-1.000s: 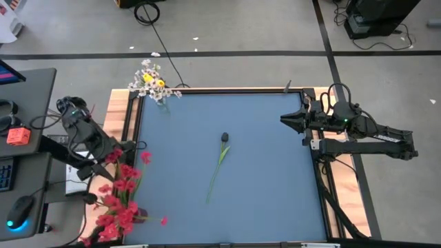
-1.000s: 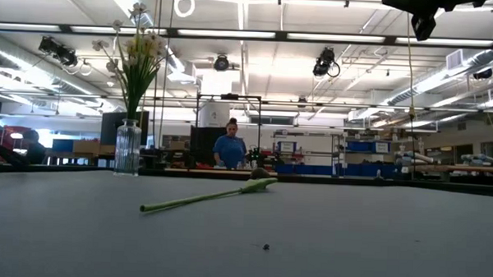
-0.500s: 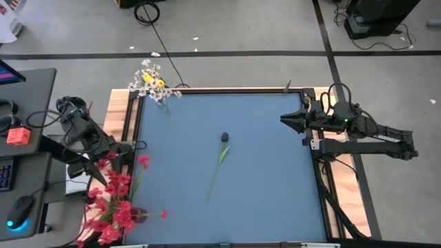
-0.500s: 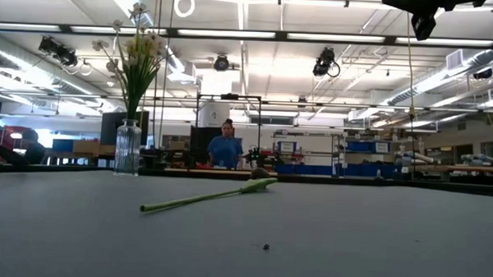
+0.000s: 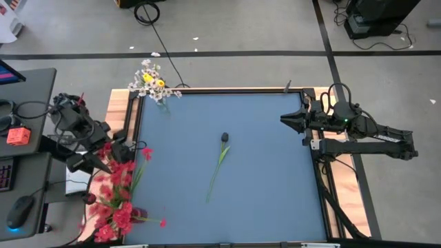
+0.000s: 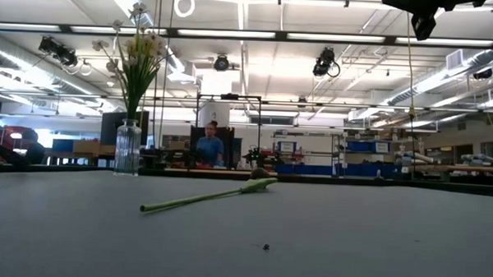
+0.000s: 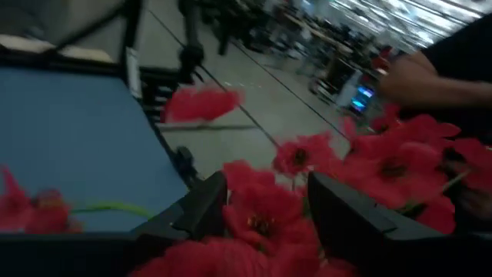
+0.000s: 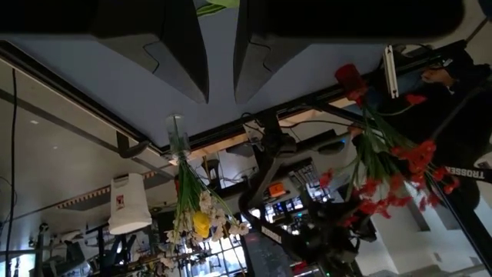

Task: Sort flowers into vase by color
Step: Put the red flowers into the red vase

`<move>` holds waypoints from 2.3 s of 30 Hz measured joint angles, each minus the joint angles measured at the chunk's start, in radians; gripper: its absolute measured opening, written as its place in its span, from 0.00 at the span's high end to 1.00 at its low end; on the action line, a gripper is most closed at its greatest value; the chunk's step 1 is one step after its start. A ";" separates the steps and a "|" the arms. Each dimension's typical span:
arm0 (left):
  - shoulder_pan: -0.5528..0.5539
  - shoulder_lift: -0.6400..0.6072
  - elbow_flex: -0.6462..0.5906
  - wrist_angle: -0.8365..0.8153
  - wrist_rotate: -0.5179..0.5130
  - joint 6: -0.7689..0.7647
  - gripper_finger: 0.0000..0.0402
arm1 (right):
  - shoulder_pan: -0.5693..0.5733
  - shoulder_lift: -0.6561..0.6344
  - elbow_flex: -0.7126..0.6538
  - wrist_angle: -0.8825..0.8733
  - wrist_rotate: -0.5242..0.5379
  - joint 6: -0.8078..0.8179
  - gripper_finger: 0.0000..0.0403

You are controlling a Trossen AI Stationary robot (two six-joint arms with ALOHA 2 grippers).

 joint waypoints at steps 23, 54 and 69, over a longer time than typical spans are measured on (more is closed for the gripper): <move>0.000 0.036 0.003 -0.066 0.335 -0.030 0.53 | 0.000 0.000 0.000 0.000 0.000 0.000 0.82; -0.040 0.080 -0.016 0.039 0.491 -0.134 0.53 | 0.000 0.000 0.000 0.000 0.000 0.000 0.82; -0.040 0.135 -0.051 0.107 0.470 -0.139 0.53 | 0.000 0.000 0.000 0.000 0.000 0.000 0.82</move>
